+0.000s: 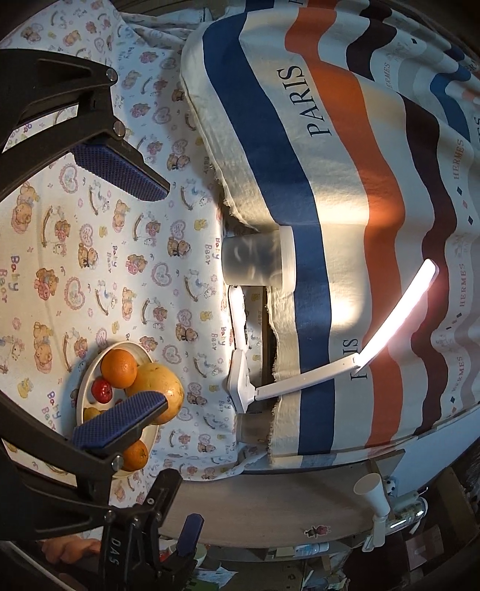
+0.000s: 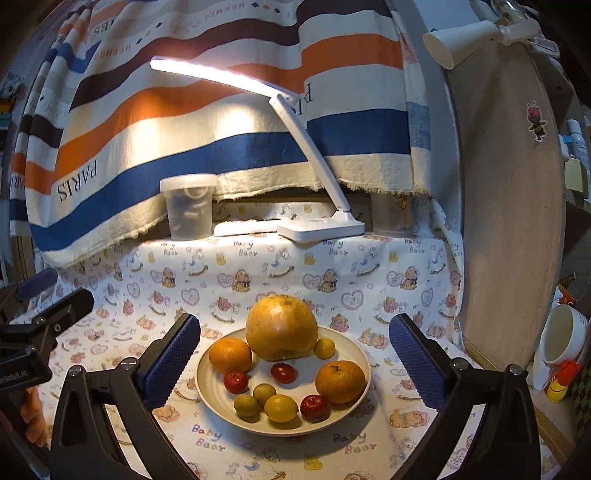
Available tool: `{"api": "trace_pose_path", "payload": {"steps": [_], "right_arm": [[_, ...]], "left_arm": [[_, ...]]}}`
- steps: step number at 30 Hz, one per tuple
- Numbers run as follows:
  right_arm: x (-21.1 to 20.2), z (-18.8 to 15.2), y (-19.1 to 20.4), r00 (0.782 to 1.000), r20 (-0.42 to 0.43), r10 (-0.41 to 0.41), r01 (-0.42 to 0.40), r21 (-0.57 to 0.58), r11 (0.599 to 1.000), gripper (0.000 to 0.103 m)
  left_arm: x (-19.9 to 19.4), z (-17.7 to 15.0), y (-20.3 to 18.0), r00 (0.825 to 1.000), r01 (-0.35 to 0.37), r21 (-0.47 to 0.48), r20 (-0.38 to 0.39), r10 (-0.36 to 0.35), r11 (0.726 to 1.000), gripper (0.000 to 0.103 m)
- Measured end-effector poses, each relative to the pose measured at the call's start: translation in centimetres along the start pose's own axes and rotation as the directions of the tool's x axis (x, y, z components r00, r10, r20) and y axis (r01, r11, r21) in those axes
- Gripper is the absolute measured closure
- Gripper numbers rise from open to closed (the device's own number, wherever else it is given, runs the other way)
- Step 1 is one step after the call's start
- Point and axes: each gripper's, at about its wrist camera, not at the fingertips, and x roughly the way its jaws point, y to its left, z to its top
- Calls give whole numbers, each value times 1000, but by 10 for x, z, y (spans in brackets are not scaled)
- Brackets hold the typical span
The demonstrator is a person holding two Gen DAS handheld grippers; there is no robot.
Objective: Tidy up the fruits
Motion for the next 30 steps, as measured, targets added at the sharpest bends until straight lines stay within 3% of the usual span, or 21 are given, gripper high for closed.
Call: {"api": "trace_pose_path", "payload": {"steps": [3, 7, 12, 30], "right_arm": [[3, -1, 1, 1000, -17, 16, -16, -6, 1000, 0], [11, -3, -1, 998, -58, 2, -1, 3, 1000, 0], [12, -5, 0, 998, -68, -5, 5, 1, 1000, 0], [13, -5, 0, 997, -73, -2, 2, -7, 1000, 0]], "left_arm": [[1, -1, 2, 1000, -2, -25, -14, 2, 1000, 1], [15, -4, 7, 994, 8, -72, -104, -15, 997, 1], [24, -9, 3, 986, 3, -61, -167, -14, 998, 1], [24, -9, 1, 986, -19, -42, -166, 12, 999, 1]]}}
